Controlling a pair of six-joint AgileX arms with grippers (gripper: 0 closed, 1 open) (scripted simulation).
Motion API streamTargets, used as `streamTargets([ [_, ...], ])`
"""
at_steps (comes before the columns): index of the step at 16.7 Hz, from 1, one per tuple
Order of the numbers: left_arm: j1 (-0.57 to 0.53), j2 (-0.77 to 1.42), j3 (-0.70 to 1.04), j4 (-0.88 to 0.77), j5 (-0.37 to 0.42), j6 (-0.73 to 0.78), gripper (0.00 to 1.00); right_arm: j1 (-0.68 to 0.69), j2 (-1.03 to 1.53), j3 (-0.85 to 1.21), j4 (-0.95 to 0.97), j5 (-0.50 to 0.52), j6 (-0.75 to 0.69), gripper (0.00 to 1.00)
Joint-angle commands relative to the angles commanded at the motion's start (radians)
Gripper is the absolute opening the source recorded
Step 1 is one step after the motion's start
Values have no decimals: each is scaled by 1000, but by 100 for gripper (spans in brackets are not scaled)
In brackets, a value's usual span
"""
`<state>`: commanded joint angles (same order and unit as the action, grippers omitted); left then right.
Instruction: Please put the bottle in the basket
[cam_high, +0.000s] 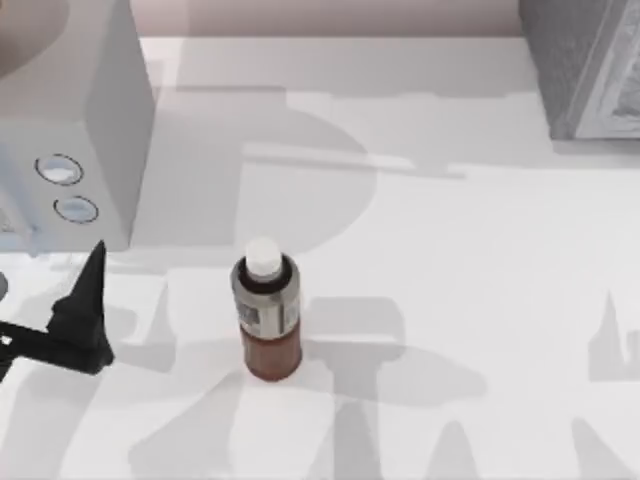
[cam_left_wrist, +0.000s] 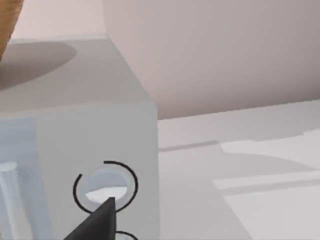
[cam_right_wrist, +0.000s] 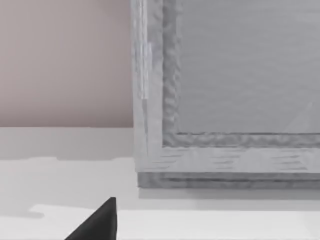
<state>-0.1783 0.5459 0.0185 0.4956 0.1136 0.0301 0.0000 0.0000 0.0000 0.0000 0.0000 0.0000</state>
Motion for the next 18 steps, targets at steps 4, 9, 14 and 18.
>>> streamTargets([
  [4, -81, 218, -1, 185, 56, 8, 100, 0, 0, 0, 0, 0, 0, 100],
  [9, -177, 502, -7, 413, 119, 20, 100, 0, 0, 0, 0, 0, 0, 100],
  [14, -277, 821, -13, 667, 185, 35, 100, 0, 0, 0, 0, 0, 0, 100],
  [18, -313, 939, -16, 771, 204, 50, 100, 0, 0, 0, 0, 0, 0, 100],
])
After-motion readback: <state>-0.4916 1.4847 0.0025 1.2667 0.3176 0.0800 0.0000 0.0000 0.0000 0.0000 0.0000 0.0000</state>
